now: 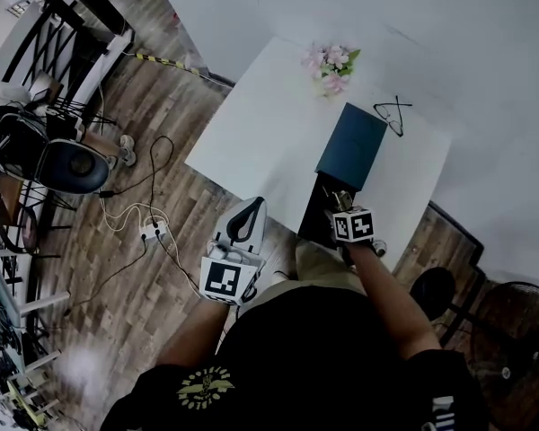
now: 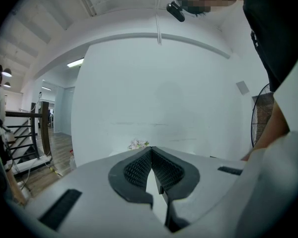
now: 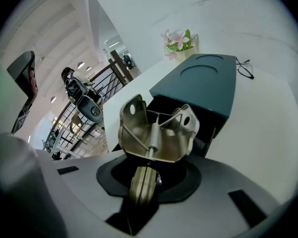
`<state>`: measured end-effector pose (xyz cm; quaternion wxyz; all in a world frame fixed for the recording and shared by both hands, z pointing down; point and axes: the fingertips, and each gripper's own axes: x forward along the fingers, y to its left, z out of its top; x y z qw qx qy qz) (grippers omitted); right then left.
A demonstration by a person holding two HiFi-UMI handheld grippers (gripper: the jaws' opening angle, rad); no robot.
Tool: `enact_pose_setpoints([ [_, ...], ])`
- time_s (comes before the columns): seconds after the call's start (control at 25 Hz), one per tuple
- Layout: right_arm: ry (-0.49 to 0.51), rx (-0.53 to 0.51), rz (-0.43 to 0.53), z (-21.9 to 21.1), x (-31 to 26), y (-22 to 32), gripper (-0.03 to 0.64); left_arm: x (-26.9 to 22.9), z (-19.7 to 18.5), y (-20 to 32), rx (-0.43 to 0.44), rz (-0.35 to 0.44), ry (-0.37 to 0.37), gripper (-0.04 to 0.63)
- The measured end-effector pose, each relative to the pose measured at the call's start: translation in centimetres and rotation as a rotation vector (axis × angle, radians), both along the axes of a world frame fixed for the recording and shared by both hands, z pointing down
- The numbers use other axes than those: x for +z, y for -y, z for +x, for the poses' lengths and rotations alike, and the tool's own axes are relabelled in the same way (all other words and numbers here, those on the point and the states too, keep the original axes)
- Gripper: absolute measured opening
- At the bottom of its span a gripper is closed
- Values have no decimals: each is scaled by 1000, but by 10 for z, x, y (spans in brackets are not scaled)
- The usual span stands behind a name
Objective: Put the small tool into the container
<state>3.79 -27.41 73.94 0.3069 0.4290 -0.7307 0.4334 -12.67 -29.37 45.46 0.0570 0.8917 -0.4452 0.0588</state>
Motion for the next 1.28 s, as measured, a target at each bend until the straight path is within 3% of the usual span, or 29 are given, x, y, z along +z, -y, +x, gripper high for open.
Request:
enact_pose_setpoints([
  [0.32,20,14,46,3,-8,-6,185,-7,-5,-11,-2,16,-3,8],
  [0.56,43,55,56,14,-17,-11,227,-10,-9,-20,-4,12,-4,8],
  [0.8,20,122,123,37,-33,-18,238,-12,-17,-28,-8,19,-7,8],
  [1.08,15,146,306,59,-77,-27,231,-24,-22,-33,-8,47,-17,8],
  [1.28,12,113,482,56,-124,-38,141,-30,-27,-40,-13,48,-23,6],
])
